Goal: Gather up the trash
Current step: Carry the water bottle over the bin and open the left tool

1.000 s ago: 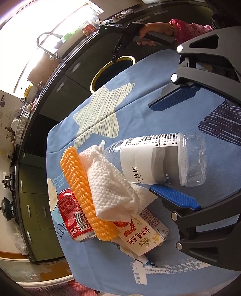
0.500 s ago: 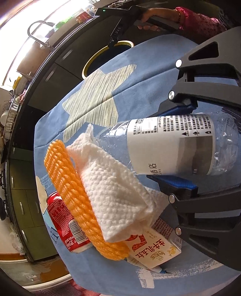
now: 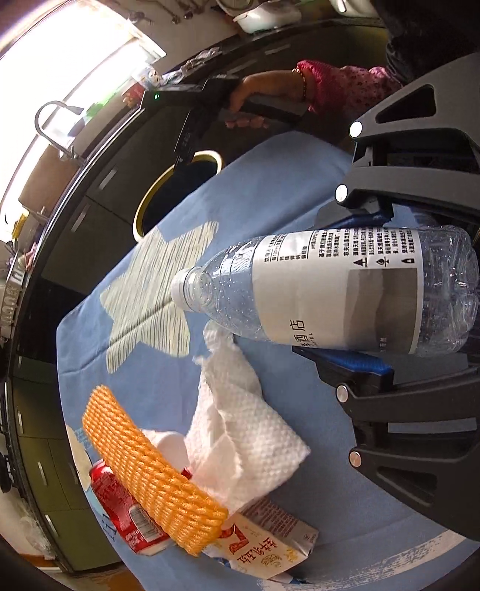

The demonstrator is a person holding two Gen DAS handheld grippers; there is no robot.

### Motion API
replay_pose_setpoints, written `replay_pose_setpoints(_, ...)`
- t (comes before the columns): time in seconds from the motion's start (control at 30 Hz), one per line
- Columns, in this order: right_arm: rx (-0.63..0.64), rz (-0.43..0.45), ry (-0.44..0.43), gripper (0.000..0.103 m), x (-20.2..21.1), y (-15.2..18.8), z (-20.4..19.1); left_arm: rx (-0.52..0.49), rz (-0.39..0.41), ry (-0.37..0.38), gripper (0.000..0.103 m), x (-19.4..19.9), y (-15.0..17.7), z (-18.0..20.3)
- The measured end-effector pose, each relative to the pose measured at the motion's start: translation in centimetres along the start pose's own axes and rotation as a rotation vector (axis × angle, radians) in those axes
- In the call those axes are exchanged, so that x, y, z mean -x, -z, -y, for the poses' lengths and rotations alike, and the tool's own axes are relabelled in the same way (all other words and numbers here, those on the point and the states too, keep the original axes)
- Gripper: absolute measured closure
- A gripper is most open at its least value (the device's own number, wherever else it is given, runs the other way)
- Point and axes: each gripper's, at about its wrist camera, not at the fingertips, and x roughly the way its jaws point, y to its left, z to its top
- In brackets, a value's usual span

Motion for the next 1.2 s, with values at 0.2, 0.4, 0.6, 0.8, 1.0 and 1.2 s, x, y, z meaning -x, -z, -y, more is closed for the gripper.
replay_pose_setpoints(0.2, -0.004, 0.016, -0.009, 0.065, 0.6, 0.0, 0.2, -0.096, 0.050, 0.044, 0.052, 1.6, -0.9, 3.5)
replay_pose_setpoints(0.4, -0.021, 0.052, -0.003, 0.065, 2.0, 0.0, 1.2, -0.163, 0.048, 0.057, 0.052, -0.2, -3.9, 5.9)
replay_pose_setpoints(0.6, -0.069, 0.078, 0.023, 0.065, 2.9, -0.3, 3.8, -0.195, 0.032, 0.054, 0.052, -4.3, -8.8, 8.0)
replay_pose_setpoints(0.8, -0.138, 0.077, 0.049, 0.065, 2.7, -0.2, 7.3, -0.259, -0.005, 0.050, 0.052, -9.6, -13.7, 12.2)
replay_pose_setpoints(1.0, -0.185, 0.051, 0.059, 0.065, 1.6, -0.4, 10.0, -0.314, -0.060, 0.049, 0.052, -14.7, -17.1, 15.8)
replay_pose_setpoints(1.2, -0.195, 0.037, 0.053, 0.064, 0.8, -1.0, 11.3, -0.341, -0.119, 0.049, 0.051, -19.4, -19.6, 18.5)
